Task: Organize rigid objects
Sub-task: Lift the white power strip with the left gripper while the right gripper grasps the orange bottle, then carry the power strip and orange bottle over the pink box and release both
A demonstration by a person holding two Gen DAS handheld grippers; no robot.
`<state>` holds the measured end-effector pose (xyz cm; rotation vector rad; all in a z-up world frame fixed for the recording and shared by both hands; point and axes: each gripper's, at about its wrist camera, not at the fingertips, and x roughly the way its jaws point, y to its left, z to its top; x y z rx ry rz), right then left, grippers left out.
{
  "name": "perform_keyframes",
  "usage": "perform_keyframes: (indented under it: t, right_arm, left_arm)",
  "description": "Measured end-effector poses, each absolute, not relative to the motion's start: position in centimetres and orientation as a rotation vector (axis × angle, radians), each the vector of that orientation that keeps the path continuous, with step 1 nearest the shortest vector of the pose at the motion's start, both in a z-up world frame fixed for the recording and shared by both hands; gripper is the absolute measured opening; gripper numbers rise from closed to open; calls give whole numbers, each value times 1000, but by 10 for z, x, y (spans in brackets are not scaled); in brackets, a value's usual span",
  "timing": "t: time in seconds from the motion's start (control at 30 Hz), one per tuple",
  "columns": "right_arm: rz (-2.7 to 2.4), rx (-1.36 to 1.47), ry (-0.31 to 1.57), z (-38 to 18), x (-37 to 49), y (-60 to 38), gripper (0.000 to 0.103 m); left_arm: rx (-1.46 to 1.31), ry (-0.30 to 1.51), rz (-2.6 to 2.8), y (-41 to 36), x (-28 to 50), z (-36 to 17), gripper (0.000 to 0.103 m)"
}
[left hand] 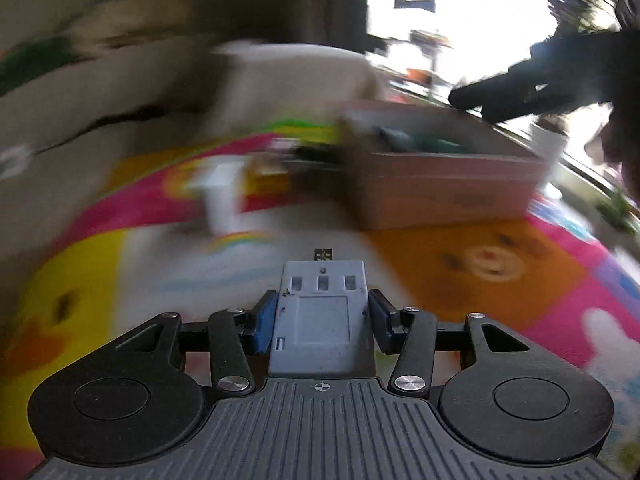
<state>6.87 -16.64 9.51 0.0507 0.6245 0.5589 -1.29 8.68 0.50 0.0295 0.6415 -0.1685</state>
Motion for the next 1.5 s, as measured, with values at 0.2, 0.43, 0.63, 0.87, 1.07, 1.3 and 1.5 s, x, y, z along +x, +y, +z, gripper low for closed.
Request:
perform_keyframes:
  t: [0.2, 0.43, 0.63, 0.87, 1.07, 1.3, 1.5]
  right_arm:
    - [633, -48, 729, 119, 163, -54, 69]
    - [579, -183, 904, 78, 249, 43, 56]
    - [507, -194, 1019, 52, 282, 65, 58]
    - [479, -184, 1038, 60, 260, 46, 43]
    - [472, -291, 1010, 47, 249, 63, 38]
    - [514, -329, 906, 69, 210, 47, 29]
    - [628, -245, 740, 129, 128, -17, 28]
  left_arm:
    - [-175, 607, -193, 132, -12, -4, 53]
    - [-218, 611, -210, 134, -14, -6, 53]
    - [-302, 604, -234, 147, -13, -8, 53]
    - [-324, 606, -241, 148, -10, -9, 53]
    - [-340, 608, -245, 151, -9, -10, 53]
    - [-356, 607, -248, 153, -8, -11, 53]
    - [-360, 595, -233, 155, -11, -10, 53]
